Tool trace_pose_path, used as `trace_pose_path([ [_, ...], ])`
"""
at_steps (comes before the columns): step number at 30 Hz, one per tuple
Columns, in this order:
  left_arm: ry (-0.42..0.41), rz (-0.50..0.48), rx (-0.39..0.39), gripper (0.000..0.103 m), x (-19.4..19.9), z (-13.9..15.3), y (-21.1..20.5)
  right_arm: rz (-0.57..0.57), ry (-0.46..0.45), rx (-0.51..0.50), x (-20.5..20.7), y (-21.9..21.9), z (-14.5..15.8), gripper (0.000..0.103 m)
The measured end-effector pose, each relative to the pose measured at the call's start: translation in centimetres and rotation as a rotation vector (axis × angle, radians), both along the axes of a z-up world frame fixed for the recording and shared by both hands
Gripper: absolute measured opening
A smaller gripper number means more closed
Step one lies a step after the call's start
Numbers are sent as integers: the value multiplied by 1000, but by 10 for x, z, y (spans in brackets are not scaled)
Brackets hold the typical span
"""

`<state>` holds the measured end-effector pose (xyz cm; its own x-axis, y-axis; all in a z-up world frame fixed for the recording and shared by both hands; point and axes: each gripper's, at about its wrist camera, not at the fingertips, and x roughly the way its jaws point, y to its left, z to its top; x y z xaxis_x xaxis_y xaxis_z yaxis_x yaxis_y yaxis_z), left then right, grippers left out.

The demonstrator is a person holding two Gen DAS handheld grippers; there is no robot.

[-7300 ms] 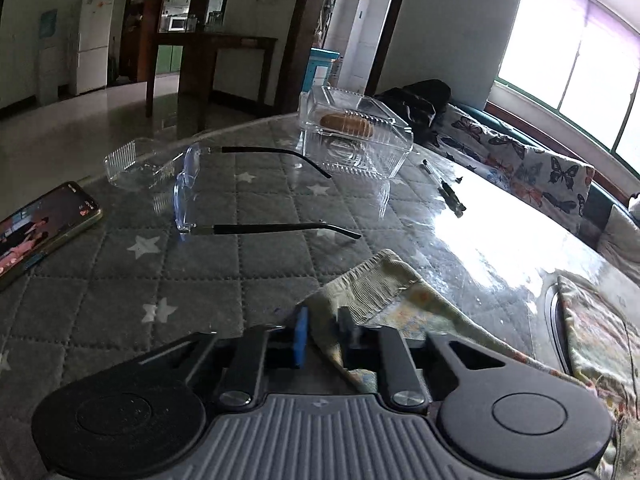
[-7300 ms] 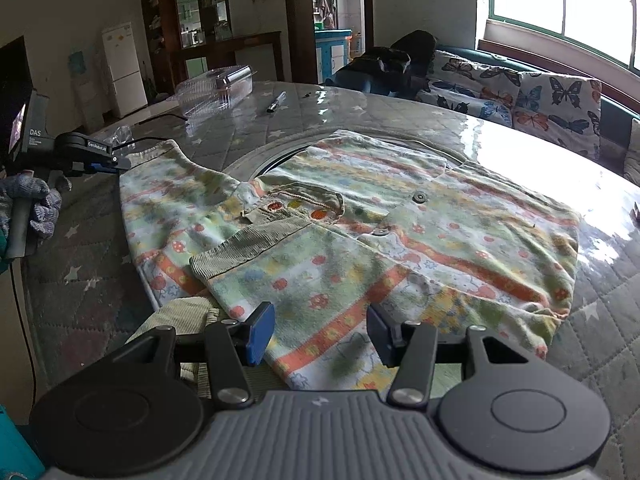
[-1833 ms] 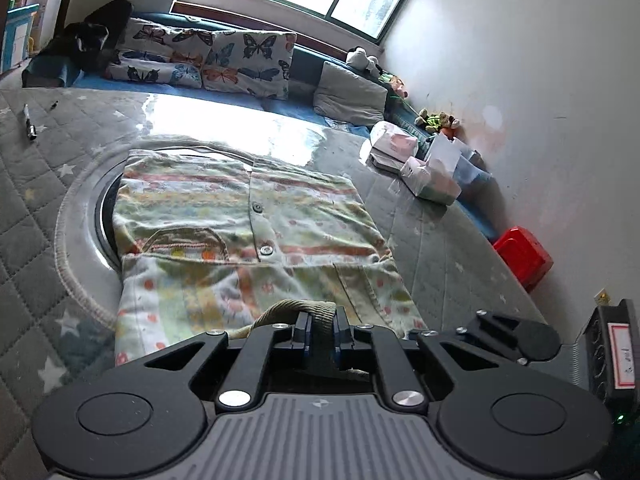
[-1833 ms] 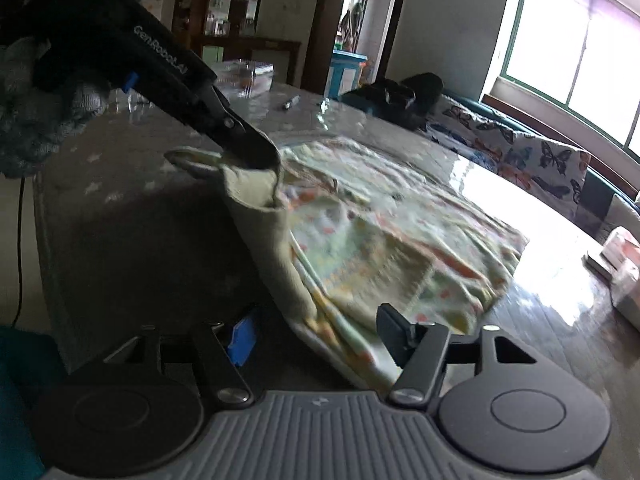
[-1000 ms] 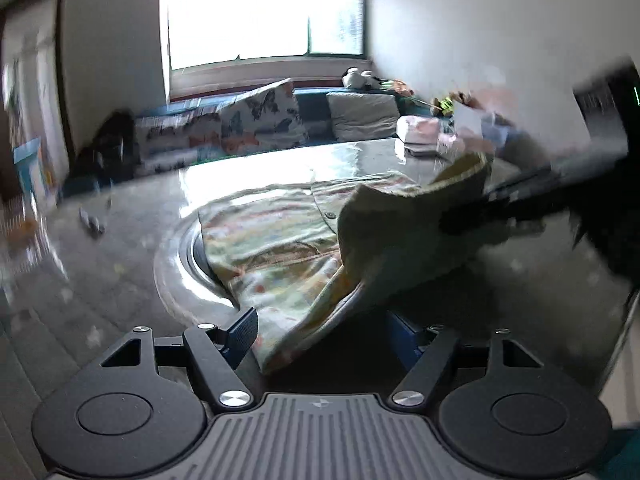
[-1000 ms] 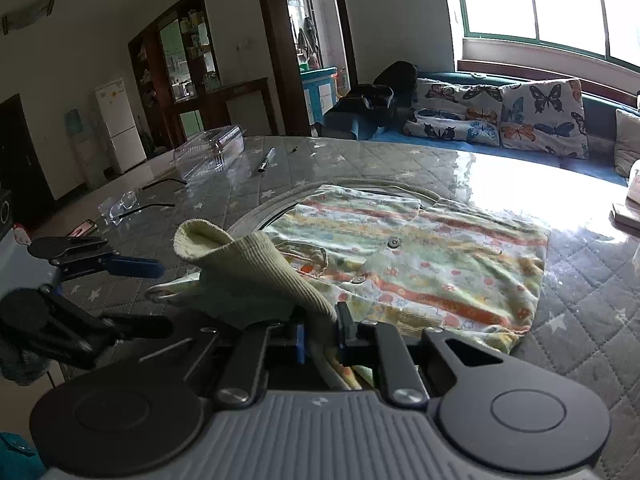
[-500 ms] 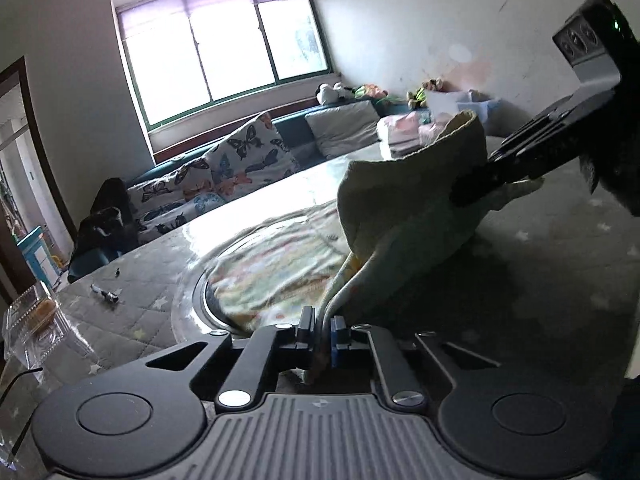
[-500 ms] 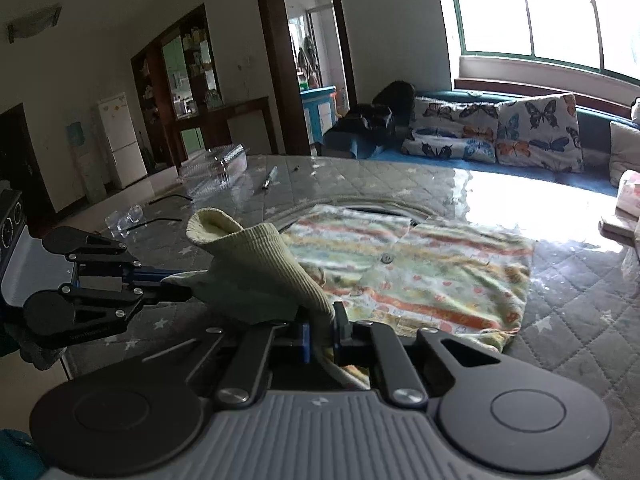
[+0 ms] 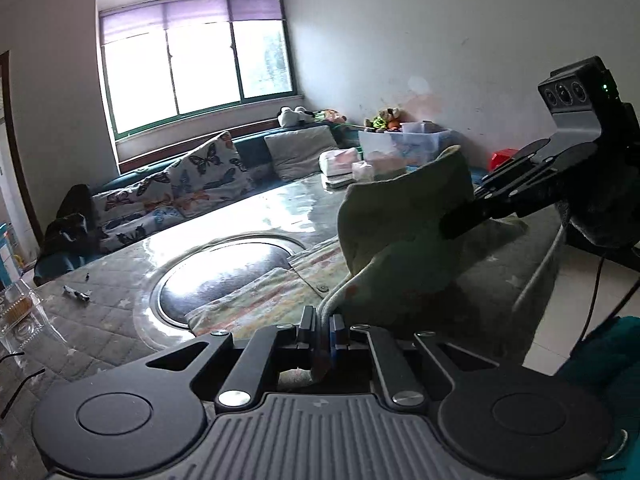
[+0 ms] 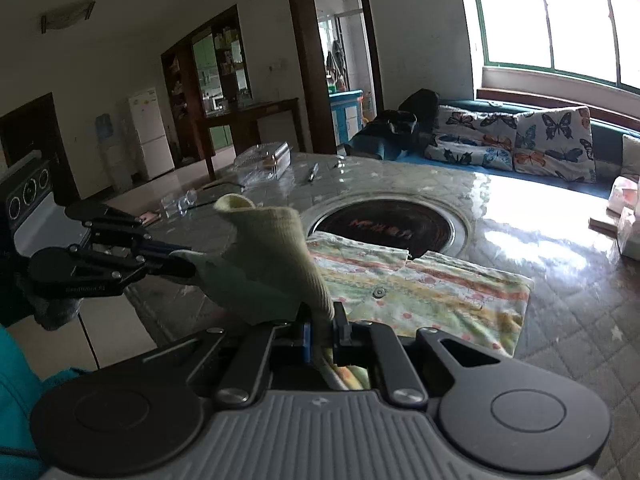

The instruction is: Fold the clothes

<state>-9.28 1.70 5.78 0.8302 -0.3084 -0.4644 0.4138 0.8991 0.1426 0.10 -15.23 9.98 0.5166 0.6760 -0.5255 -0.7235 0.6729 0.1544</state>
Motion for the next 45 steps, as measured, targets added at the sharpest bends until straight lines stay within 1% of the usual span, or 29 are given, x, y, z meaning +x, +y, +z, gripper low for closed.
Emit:
trace_pose_path([
  [4, 4, 9, -26, 7, 19, 5, 2, -18, 12, 0, 17, -1, 3, 8],
  [9, 11, 34, -39, 7, 58, 11, 9, -30, 13, -13, 59, 8, 12, 8],
  [16, 94, 109, -69, 7, 135, -1, 31, -44, 32, -49, 133, 36, 12, 8],
  [19, 139, 143, -84, 7, 168, -9, 41, -53, 61, -79, 164, 51, 1, 8],
  [23, 239, 191, -115, 8, 204, -33, 54, -92, 105, -89, 197, 64, -22, 9],
  [25, 270, 210, -124, 8, 214, -43, 60, -118, 128, -80, 209, 68, -39, 13],
  [26, 283, 217, -129, 8, 218, -47, 61, -130, 132, -78, 212, 69, -45, 19],
  [29, 315, 247, -137, 12, 227, -58, 66, -200, 116, -77, 219, 62, -58, 20],
  [33, 327, 288, -147, 20, 231, -62, 71, -253, 86, -63, 211, 45, -51, 21],
  [36, 327, 319, -151, 22, 233, -62, 74, -235, 76, -55, 191, 35, -44, 21],
  [38, 326, 343, -155, 24, 232, -61, 76, -216, 94, -55, 177, 30, -45, 21],
  [41, 308, 374, -159, 24, 230, -57, 77, -210, 132, -77, 164, 23, -57, 22],
  [44, 288, 391, -170, 26, 226, -48, 77, -269, 170, -71, 174, 11, -71, 22],
  [45, 280, 392, -173, 27, 225, -45, 75, -298, 171, -66, 180, 7, -74, 22],
])
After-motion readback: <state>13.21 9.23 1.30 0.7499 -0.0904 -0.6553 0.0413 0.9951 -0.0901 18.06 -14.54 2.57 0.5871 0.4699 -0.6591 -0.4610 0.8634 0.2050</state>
